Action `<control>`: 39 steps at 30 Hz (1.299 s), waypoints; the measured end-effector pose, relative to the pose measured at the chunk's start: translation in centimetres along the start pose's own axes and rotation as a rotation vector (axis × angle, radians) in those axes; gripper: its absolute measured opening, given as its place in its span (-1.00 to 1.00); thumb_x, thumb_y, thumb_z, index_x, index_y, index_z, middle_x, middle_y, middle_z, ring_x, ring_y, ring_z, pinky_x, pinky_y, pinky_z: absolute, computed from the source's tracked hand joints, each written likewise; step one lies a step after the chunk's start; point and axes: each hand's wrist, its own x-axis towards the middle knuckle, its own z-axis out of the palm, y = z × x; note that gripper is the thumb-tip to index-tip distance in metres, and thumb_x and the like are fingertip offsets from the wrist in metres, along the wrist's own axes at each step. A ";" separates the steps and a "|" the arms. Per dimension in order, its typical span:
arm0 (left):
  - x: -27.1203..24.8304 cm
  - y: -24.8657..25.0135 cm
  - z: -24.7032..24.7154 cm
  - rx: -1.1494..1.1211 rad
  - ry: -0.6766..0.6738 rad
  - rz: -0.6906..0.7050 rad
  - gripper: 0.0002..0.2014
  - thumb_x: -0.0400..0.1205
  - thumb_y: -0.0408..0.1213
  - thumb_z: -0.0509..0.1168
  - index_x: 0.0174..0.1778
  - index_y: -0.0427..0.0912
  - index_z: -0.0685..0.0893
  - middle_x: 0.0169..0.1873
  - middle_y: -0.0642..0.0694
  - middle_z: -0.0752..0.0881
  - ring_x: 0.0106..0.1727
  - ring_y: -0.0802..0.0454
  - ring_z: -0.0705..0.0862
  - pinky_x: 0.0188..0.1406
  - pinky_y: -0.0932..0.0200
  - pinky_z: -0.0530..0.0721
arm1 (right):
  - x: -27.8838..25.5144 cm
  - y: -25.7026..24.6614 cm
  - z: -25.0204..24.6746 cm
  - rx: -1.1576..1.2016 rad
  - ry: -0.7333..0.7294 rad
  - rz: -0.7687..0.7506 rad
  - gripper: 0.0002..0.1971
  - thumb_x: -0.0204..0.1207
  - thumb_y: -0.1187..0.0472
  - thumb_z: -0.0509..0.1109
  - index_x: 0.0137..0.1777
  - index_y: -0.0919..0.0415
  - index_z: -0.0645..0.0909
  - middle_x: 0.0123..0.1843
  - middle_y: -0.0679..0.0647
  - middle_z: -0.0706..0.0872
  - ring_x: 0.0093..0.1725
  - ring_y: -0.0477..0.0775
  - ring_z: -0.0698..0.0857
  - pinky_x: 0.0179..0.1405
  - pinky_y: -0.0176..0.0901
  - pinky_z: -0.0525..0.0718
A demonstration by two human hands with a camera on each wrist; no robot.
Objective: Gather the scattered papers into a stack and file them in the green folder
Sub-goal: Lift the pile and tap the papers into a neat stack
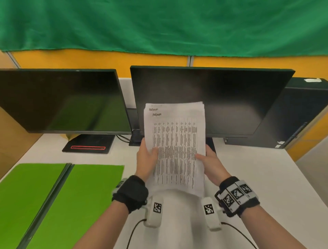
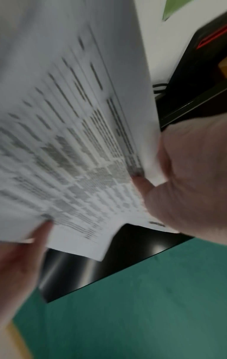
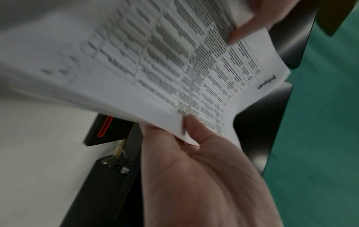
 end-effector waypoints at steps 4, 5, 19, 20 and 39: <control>-2.2 -0.2 1.4 -0.074 0.145 0.153 -0.75 0.70 -0.41 0.14 0.24 -0.05 0.37 0.16 -0.05 0.64 0.16 0.04 0.65 0.15 0.26 0.58 | -0.5 -0.2 1.5 -0.047 0.082 -0.141 -0.64 0.56 0.42 0.30 0.29 0.07 0.51 0.24 0.02 0.72 0.26 0.05 0.69 0.33 0.04 0.62; -2.4 -0.5 1.5 -0.086 0.144 0.164 -0.77 0.70 -0.41 0.14 0.22 -0.07 0.35 0.19 -0.09 0.64 0.19 0.01 0.65 0.18 0.21 0.61 | -0.8 -0.3 1.8 -0.034 0.080 -0.160 -0.65 0.54 0.42 0.34 0.26 0.10 0.50 0.20 0.02 0.72 0.21 0.04 0.71 0.24 -0.02 0.67; -0.4 -3.0 0.0 -0.114 0.095 0.100 -0.73 0.68 -0.34 0.23 0.21 -0.02 0.33 0.16 -0.07 0.68 0.15 -0.02 0.70 -0.05 0.43 0.61 | -1.3 -3.2 1.5 -0.835 0.325 -0.721 -0.43 0.64 0.21 0.17 0.65 -0.01 0.21 0.54 0.15 0.30 0.15 -0.21 0.61 0.08 -0.43 0.65; -0.3 -3.0 0.0 -0.114 0.089 0.099 -0.74 0.68 -0.35 0.22 0.21 -0.03 0.33 0.16 -0.05 0.68 0.15 -0.02 0.69 -0.07 0.45 0.60 | -1.5 -3.3 1.5 -0.922 0.300 -0.697 -0.41 0.60 0.12 0.16 0.66 -0.01 0.20 0.59 0.20 0.25 0.14 -0.01 0.67 0.08 -0.16 0.74; 1.8 2.3 0.4 -0.273 0.116 0.061 -0.48 0.44 0.23 0.33 0.20 0.08 0.38 0.00 0.00 0.69 0.07 -0.03 0.74 0.02 0.04 0.78 | 0.3 -3.2 2.0 -0.014 0.167 -0.224 -0.41 0.46 0.37 0.45 0.41 -0.02 0.33 0.25 0.10 0.55 0.23 0.12 0.60 0.05 -0.04 0.67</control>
